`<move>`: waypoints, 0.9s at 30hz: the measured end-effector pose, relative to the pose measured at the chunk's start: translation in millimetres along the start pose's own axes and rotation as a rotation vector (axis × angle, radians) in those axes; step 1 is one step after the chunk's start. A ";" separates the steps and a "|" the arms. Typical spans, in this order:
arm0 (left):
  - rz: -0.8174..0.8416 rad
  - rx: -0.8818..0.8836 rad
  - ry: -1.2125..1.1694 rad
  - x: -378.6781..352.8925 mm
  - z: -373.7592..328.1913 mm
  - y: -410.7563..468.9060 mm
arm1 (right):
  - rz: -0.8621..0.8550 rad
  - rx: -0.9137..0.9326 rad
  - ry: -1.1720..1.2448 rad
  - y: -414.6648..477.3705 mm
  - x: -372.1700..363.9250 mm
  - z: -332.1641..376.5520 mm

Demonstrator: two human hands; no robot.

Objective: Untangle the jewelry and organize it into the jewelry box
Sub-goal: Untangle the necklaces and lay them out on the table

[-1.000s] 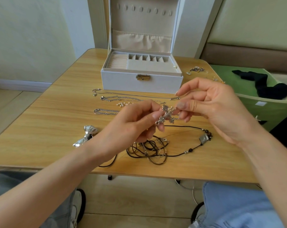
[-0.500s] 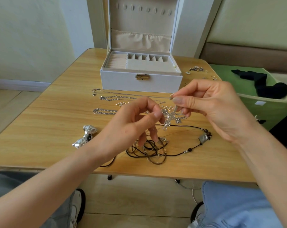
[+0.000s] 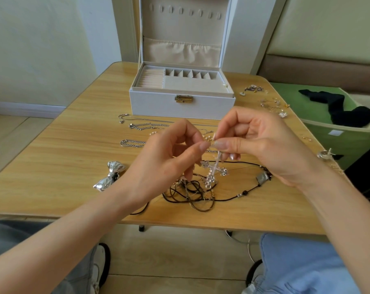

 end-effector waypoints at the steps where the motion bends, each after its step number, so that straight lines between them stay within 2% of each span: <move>1: 0.000 0.022 -0.013 0.5 2.3 0.9 | 0.005 0.009 0.016 0.1 0.4 2.0; 4: 0.018 0.061 -0.030 0.6 6.8 2.1 | -0.024 0.029 0.009 0.5 9.6 4.8; 10: 0.030 0.040 0.047 3.8 8.2 4.1 | -0.244 0.102 0.038 -1.4 38.3 3.7; 15: 0.125 0.085 0.002 3.8 9.3 6.7 | -0.364 0.153 0.211 -3.6 47.8 5.8; 20: 0.212 0.136 -0.030 2.1 11.5 6.6 | -0.372 0.024 0.397 -2.6 43.9 -8.0; 23: 0.193 0.160 -0.041 2.3 12.9 6.5 | -0.326 -0.023 0.353 -1.9 39.3 -10.8; 27: 0.151 0.168 -0.078 5.0 12.5 6.5 | -0.270 0.008 0.266 -1.0 35.6 -7.0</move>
Point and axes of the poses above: each hand's wrist, its own y-axis towards the middle knuckle, its own x-axis out of the back of the hand, z = x × y, the point moved 7 cm from there along y, towards the middle knuckle, and after that the axes turned 7 degrees about x, right-handed, at the moved point
